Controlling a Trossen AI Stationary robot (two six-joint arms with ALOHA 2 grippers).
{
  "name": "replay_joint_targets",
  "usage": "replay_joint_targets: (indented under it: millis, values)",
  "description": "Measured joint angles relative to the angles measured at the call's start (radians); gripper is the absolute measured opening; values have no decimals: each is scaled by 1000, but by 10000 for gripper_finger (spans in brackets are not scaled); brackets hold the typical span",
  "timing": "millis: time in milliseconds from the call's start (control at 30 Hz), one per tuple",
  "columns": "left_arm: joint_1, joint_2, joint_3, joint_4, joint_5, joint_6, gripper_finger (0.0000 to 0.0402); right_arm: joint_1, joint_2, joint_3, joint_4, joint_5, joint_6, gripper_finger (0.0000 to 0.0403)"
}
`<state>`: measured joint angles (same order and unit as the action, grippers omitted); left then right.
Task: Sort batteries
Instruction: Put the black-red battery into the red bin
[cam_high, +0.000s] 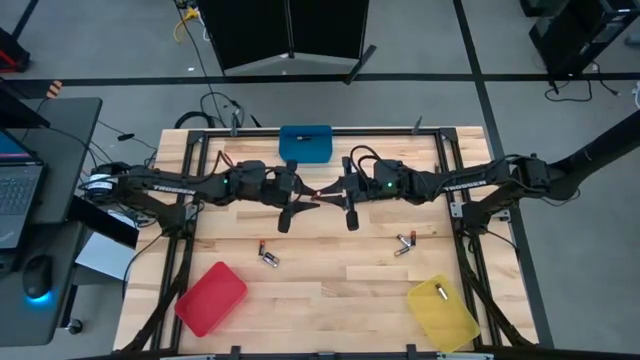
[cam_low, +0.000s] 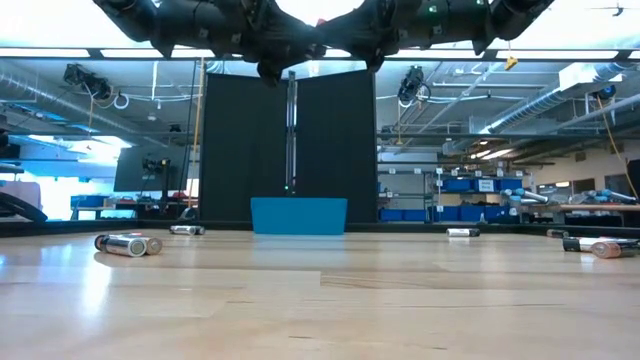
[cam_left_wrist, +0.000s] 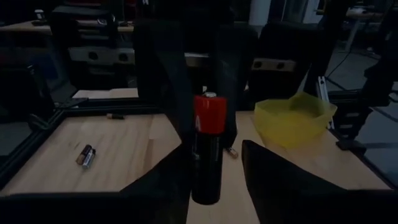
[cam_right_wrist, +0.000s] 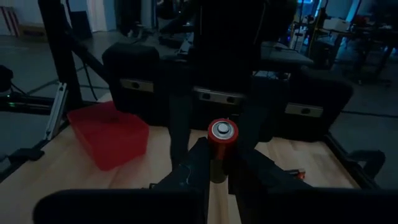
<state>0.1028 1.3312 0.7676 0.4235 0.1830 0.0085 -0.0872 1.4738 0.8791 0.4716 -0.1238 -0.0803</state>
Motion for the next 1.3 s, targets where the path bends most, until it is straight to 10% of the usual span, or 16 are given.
replay_joint_targets:
  millis: [367, 867, 1300]
  values:
    - [1, 0, 5, -31, -5, 38, 56, 1, 1, 0, -5, 16, -13, 54]
    - [-13, -102, 6, -152, -32, 141, 56, 13, -172, 2, -71, 188, -53, 225]
    - [-322, -188, 294, -1004, -295, 82, 56, 76, -291, 1, -467, 358, -23, 14]
